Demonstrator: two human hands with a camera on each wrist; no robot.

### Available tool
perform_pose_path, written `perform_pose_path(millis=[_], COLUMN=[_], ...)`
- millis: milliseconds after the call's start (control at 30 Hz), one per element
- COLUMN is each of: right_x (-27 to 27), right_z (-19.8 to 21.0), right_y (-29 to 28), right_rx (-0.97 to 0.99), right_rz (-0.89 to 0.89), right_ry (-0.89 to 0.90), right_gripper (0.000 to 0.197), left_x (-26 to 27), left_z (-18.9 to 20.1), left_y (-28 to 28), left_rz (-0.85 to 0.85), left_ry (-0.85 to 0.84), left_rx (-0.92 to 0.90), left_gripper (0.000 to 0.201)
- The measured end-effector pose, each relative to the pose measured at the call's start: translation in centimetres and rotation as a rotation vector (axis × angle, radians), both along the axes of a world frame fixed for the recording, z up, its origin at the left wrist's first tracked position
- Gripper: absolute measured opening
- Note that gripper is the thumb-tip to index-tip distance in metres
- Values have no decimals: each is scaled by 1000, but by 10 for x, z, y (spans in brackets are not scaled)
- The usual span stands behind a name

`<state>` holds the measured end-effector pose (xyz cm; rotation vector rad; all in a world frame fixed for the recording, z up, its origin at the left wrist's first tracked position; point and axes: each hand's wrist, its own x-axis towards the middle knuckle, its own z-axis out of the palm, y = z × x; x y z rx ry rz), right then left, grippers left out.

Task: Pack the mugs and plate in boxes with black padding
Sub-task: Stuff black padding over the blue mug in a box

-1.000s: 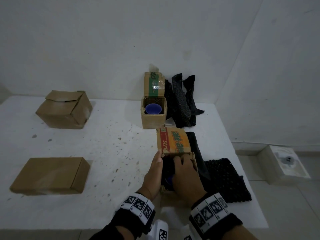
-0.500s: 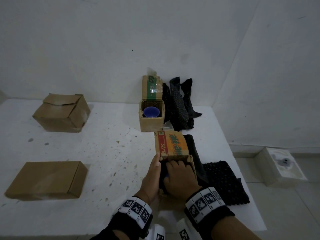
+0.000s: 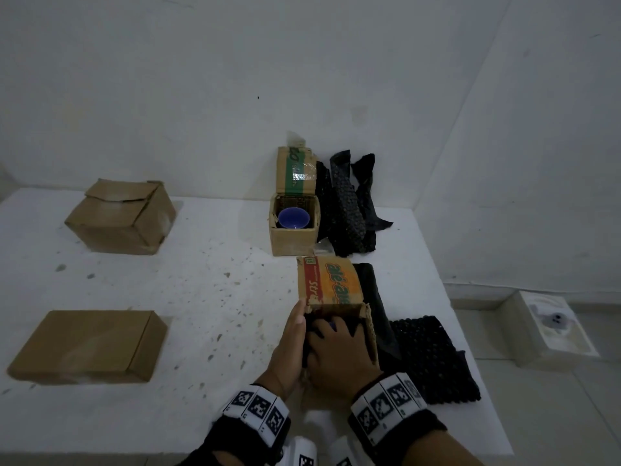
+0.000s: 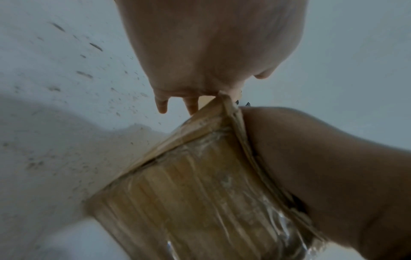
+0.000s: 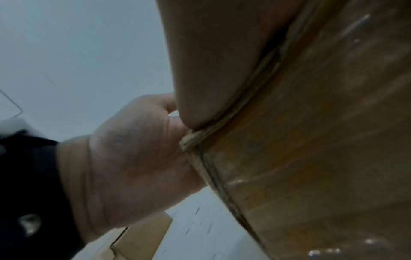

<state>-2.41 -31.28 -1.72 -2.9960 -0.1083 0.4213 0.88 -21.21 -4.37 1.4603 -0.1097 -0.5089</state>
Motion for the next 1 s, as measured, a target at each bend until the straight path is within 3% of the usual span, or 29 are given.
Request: perform_pose_path(millis=[133, 233, 300, 433, 533, 667, 833, 933, 1000], right_x=[4, -6, -15, -20, -3, 14, -18, -25, -21], right_z=[4, 3, 7, 9, 4, 7, 15, 12, 11], right_y=[-1, 1, 4, 5, -6, -19, 9, 18, 18], right_rx=[17, 69, 135, 319, 433, 450, 204, 123, 70], right_rz=[-7, -53, -224, -504, -577, -542, -384, -377, -304], right_ry=[73, -80, -171, 49, 183, 370, 95, 149, -18], right_gripper=[44, 49, 53, 75, 79, 78, 75, 65, 57], left_x=[-2, -8, -7, -8, -9, -5, -10, -11, -10], left_z=[21, 30, 24, 17, 20, 20, 22, 21, 23], left_y=[-4, -1, 5, 3, 1, -3, 2, 2, 1], left_rz=[0, -19, 6, 14, 16, 61, 15, 21, 17], left_ry=[93, 108, 114, 85, 47, 50, 26, 45, 62], left_rx=[-56, -105, -118, -77, -49, -47, -18, -11, -39], left_gripper=[33, 34, 39, 48, 50, 42, 45, 50, 50])
